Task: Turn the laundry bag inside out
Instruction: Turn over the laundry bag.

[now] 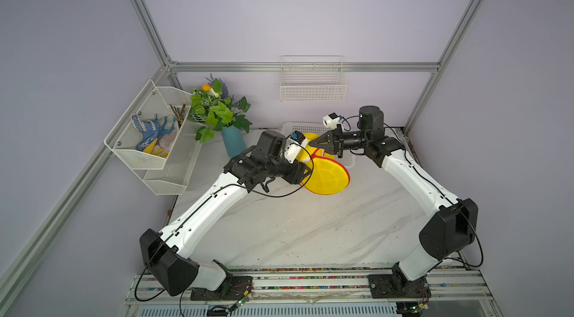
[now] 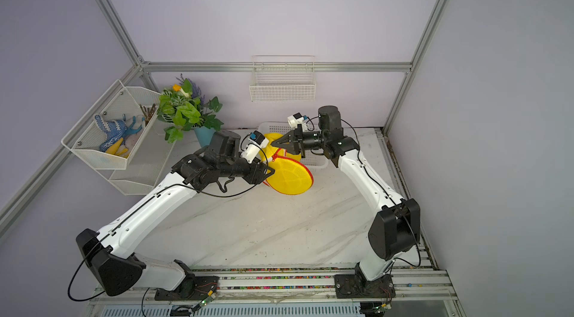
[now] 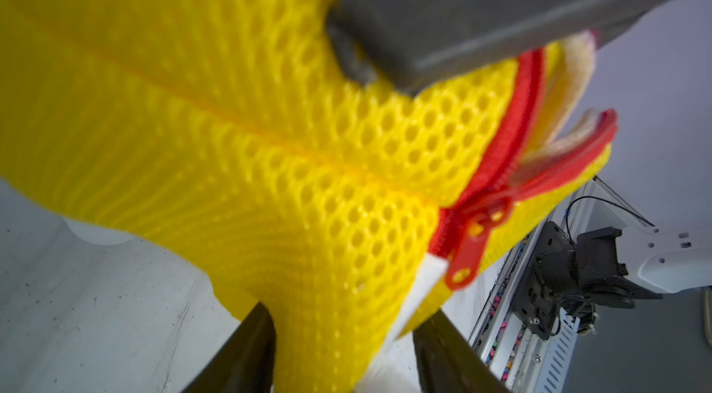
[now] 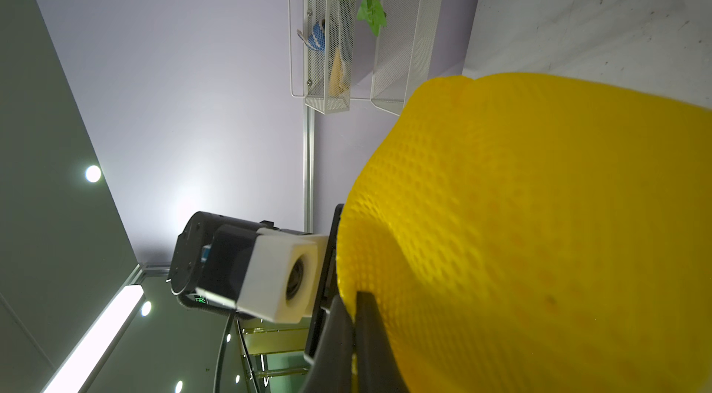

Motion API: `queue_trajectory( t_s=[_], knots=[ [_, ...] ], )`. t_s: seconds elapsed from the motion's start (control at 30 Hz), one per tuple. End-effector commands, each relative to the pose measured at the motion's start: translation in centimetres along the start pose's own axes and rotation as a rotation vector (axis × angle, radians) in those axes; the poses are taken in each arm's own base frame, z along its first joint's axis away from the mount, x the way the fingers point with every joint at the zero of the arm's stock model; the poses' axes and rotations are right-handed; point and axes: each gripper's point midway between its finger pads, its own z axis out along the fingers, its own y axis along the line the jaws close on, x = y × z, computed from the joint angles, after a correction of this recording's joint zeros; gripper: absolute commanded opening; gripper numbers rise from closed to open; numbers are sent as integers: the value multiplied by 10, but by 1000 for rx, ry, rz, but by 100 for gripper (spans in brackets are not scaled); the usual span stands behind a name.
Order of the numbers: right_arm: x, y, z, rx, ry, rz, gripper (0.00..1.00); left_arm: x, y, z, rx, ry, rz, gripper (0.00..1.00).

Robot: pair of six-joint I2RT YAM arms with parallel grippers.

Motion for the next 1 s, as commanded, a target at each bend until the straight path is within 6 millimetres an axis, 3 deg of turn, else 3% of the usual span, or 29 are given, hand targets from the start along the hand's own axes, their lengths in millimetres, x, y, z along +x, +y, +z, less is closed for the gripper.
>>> queue_trajectory(
  t_s=[0.0,0.27,0.43,0.47,0.5,0.63,0.67,0.8,0.97],
  knots=[
    [11,13,-1,-24,17,-49,0,-22,-9,-3,37,-52,22,44],
    [10,13,-1,-26,17,-45,0,-24,-3,2,5,-55,3,0],
    [6,12,0,-24,12,-45,0,-31,-1,-6,-18,-82,9,0],
    [3,10,-2,-19,2,-41,4,-32,-1,-10,-27,-86,9,0],
    [-2,8,-5,-13,-17,-39,23,-32,0,-13,-33,-87,7,0],
    [-28,3,-32,48,-153,-75,55,-27,8,-21,-24,-67,-31,0],
    [-34,3,-42,74,-194,-90,60,-30,6,-36,-14,-90,-41,0],
    [-51,10,-69,221,-311,-193,64,-25,16,-48,-17,-71,-100,0],
    [-38,10,-71,356,-309,-300,51,-28,16,-51,-8,-40,-143,0]
  ],
)
